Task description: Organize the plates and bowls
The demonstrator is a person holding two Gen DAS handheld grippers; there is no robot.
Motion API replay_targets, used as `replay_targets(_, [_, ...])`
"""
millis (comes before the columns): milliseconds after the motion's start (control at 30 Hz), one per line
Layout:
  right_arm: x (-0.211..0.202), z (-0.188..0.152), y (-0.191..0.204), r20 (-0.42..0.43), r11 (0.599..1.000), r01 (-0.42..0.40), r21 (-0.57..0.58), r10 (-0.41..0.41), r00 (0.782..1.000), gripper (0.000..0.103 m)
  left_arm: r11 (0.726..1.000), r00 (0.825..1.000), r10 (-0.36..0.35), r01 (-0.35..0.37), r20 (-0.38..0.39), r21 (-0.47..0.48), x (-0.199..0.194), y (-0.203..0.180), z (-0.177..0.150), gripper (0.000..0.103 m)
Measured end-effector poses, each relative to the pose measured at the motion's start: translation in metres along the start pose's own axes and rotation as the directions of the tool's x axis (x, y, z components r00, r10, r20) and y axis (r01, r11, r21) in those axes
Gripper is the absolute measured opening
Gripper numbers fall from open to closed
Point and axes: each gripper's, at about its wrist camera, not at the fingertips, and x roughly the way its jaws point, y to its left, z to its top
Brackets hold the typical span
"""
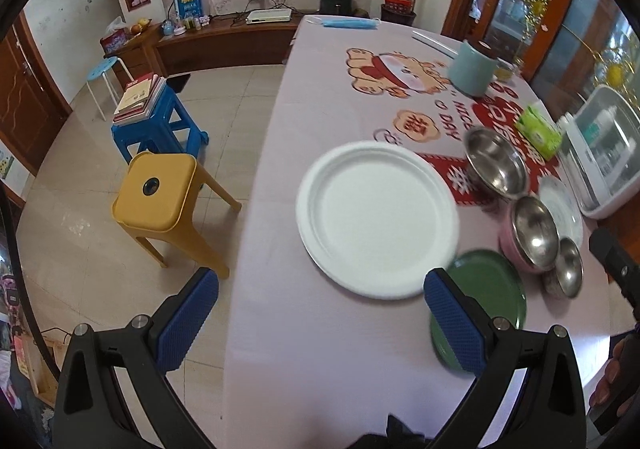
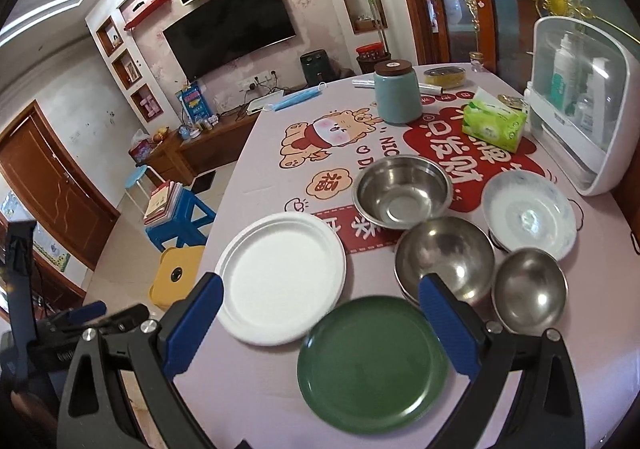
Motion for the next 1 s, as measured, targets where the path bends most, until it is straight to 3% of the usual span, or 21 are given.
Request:
replay_targets(267, [0.037,0.014,0.012,-0.026,0.999,0.034,-0.011,-0.034,0.999,0.099,0.999,1.000,-0.008,0.009,0.010,-0.040,0.039,0.031,0.036,0.102])
replay_targets(600, [0.088,0.012,0.024,-0.083,0.998,0.041,-0.037,-0.044,0.996,0.095,0.993,0.994,-0.106,0.105,-0.001,-0.050,0.092,0.038,0.045,0.102])
replay_targets(1000, [0.147,-0.007,0.023,-0.220,0.997,0.071,-0.033,-0.077,0.973,0.086,0.982,0.971,-0.143,0.115,-0.191,-0.149,0.179,0.038,0.035,0.102])
